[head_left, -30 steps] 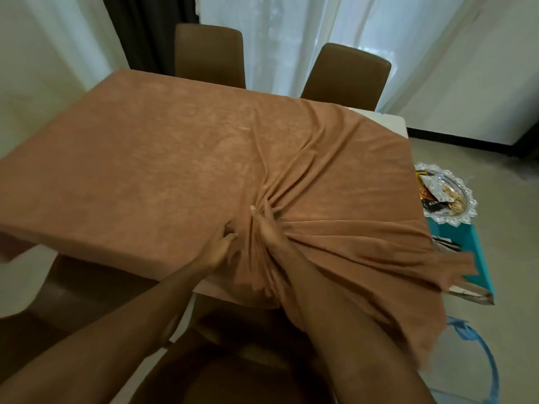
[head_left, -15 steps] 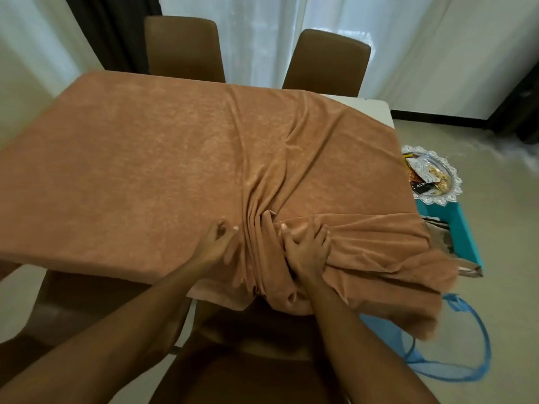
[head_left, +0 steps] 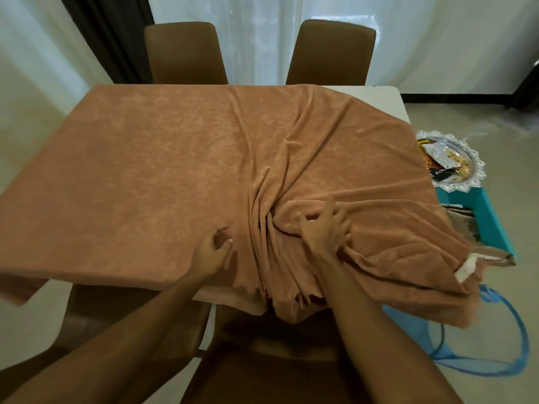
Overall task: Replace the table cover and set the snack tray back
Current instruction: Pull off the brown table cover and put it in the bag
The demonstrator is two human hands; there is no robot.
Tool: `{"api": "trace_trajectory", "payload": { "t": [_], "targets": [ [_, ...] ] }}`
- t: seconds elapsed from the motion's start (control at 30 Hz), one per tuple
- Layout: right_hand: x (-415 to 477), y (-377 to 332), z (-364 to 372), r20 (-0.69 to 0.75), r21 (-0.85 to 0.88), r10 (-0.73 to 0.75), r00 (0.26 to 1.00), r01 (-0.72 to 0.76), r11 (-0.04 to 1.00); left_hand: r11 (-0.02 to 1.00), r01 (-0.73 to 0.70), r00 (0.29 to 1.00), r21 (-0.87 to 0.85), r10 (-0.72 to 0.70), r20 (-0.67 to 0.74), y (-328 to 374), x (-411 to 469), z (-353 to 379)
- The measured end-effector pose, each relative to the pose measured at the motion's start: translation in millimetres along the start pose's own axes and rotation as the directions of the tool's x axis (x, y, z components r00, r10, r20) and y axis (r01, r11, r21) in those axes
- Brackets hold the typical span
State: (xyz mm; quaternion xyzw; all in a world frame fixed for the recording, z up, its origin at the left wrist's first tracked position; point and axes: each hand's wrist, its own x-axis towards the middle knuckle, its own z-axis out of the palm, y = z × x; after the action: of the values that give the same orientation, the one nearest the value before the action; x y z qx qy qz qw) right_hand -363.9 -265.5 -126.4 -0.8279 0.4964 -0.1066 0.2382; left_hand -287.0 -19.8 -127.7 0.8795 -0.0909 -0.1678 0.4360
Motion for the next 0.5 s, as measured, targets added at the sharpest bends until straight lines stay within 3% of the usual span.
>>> {"api": "trace_trajectory", "payload": {
  "t": [0.03, 0.13, 0.2, 0.3, 0.4, 0.5],
  "targets": [
    [-3, 13, 2, 0.029, -0.057, 0.077, 0.997, -0.075, 0.996, 0.998, -0.04, 0.999, 0.042, 0.042, -0.026, -4, 5, -9],
    [-17, 23, 25, 0.05, -0.122, -0.007, 0.999, 0.013, 0.992, 0.957, -0.116, 0.983, 0.265, 0.149, -0.105, -26, 30, -42],
    [-15, 3, 29, 0.075, -0.01, 0.044, 0.996, -0.043, 0.999, 0.897, -0.095, 0.974, 0.432, 0.173, -0.145, -43, 44, -64],
    [-16, -46, 37, 0.17, 0.126, 0.142, 0.975, -0.164, 0.978, 0.837, -0.033, 0.976, 0.546, 0.145, -0.164, -67, 61, -106],
    [-41, -104, 63, 0.284, 0.156, 0.09, 0.955, -0.138, 0.978, 0.785, 0.023, 0.994, 0.619, 0.049, -0.098, -103, 78, -148],
    [-67, -162, 93, 0.391, 0.2, -0.002, 0.92, -0.083, 0.976, 0.745, -0.028, 0.999, 0.667, 0.036, 0.001, -133, 74, -163]
  ]
}}
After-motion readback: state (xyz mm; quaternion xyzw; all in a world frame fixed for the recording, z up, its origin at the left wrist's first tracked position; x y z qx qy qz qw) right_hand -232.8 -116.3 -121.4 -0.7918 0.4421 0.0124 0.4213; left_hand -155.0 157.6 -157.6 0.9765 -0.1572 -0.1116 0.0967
